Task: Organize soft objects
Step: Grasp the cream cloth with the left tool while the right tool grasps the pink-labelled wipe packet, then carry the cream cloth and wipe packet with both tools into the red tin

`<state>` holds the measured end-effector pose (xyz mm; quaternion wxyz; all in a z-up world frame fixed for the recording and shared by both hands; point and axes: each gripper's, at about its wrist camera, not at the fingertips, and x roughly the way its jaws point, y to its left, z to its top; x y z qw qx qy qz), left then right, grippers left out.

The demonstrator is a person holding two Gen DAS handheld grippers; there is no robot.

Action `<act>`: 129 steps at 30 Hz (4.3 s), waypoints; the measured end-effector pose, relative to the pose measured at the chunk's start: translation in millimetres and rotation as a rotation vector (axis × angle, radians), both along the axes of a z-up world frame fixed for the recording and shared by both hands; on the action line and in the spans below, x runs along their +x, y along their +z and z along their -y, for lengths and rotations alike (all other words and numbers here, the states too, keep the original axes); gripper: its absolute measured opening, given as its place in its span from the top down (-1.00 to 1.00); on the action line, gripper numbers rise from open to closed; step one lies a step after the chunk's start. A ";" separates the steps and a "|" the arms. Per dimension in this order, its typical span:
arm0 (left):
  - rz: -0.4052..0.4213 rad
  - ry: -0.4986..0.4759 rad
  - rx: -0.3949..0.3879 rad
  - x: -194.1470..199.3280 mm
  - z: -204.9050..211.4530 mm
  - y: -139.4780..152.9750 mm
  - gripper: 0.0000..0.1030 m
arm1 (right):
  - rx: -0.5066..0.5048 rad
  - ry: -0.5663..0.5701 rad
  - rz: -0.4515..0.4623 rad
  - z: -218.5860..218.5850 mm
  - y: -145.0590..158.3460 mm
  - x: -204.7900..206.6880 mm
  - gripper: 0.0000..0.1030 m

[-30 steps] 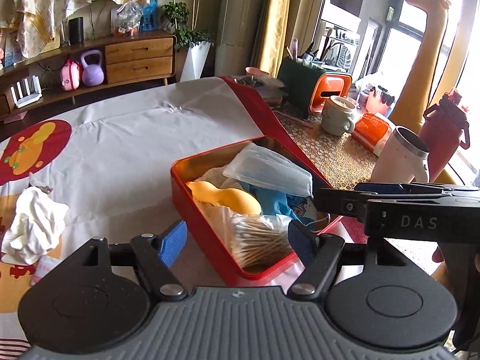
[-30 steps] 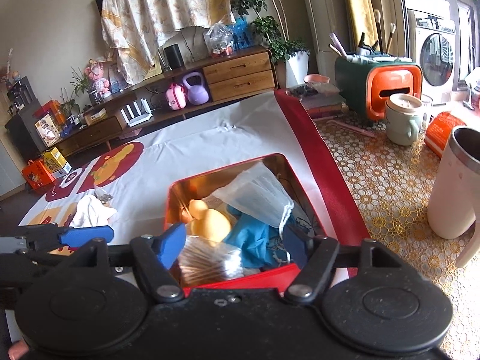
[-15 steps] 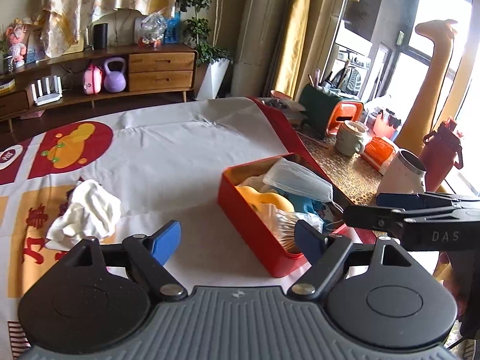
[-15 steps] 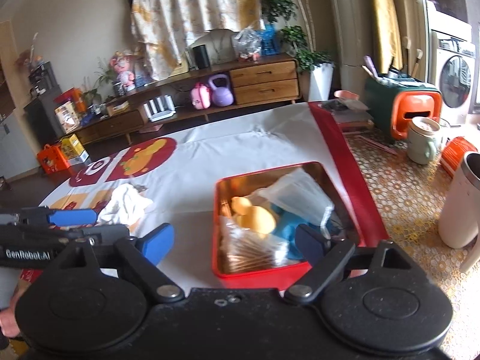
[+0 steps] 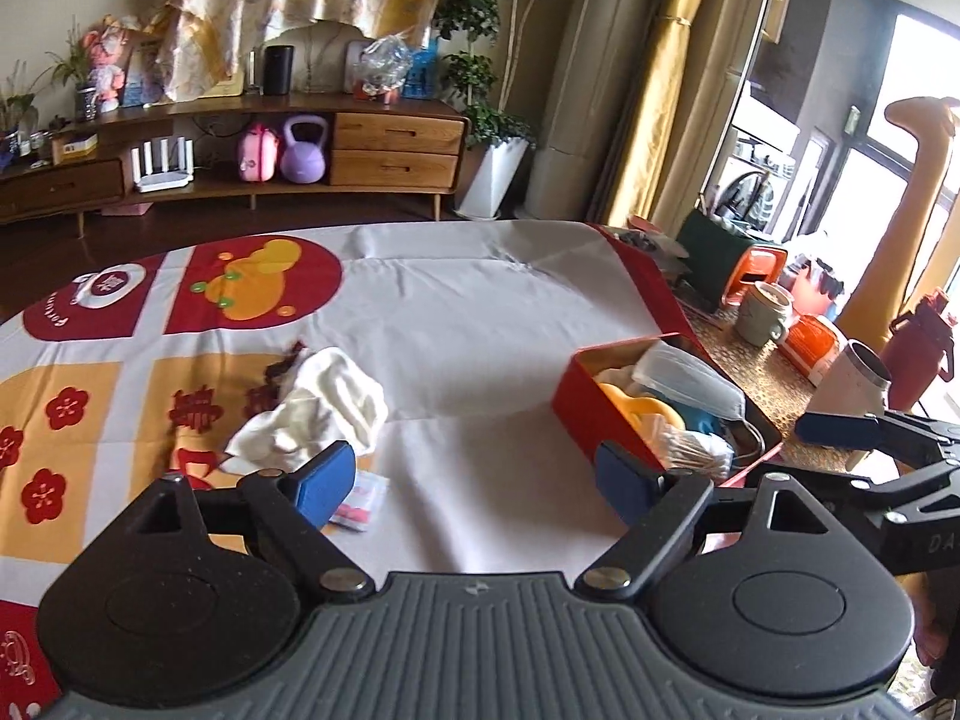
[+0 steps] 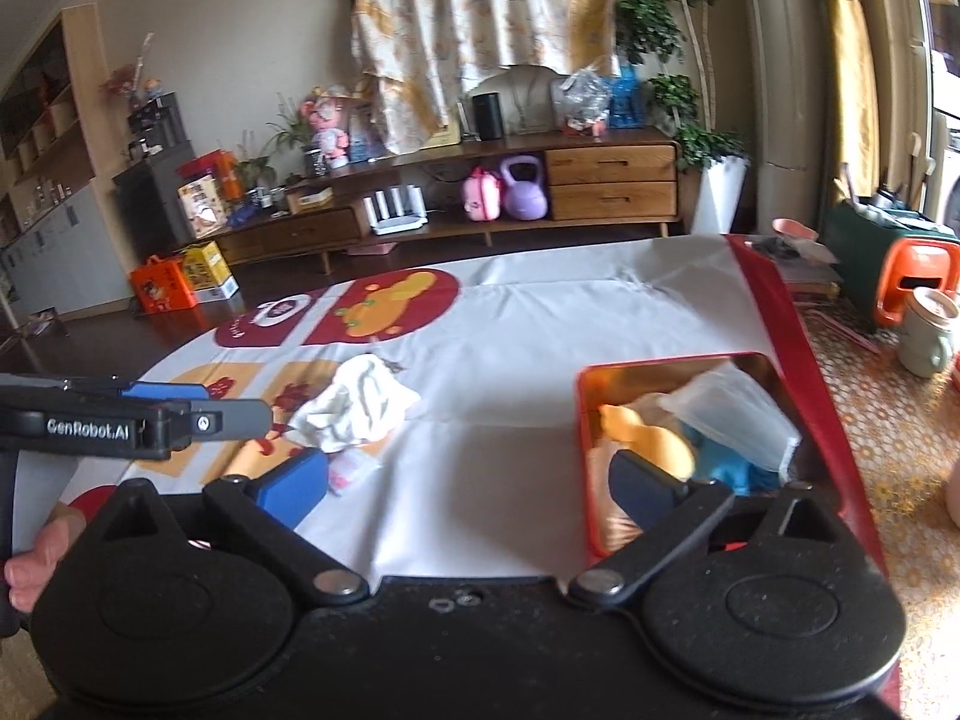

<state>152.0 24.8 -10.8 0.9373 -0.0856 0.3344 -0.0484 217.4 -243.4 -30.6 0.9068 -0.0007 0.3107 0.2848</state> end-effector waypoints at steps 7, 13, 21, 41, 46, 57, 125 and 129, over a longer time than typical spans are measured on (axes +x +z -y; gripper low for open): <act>0.002 0.078 -0.015 -11.5 -50.7 0.8 -1.00 | -0.001 0.051 0.001 -29.5 -3.8 -4.7 -0.96; 0.008 0.140 0.004 -16.2 -89.0 -0.9 -1.00 | -0.018 0.101 -0.022 -53.0 -13.1 -3.5 -0.96; -0.028 0.162 0.030 -8.1 -116.7 -19.0 -1.00 | -0.049 0.155 -0.034 -76.9 -23.8 2.9 -0.96; -0.086 0.116 0.031 60.3 -114.9 -66.8 -1.00 | -0.169 0.354 -0.061 -150.1 -85.5 41.8 -0.86; -0.100 0.078 0.043 85.8 -102.9 -74.0 -1.00 | -0.180 0.377 -0.063 -162.8 -96.9 57.7 -0.81; -0.193 0.079 0.010 139.6 -89.7 -103.2 -1.00 | -0.173 0.434 -0.048 -180.9 -116.3 78.8 -0.73; -0.095 0.126 0.018 55.5 -109.7 -51.5 0.66 | -0.130 0.267 -0.005 -97.1 -63.9 29.0 0.23; -0.079 0.091 0.023 48.2 -90.8 -36.9 0.66 | -0.112 0.241 0.013 -79.5 -49.4 22.0 0.23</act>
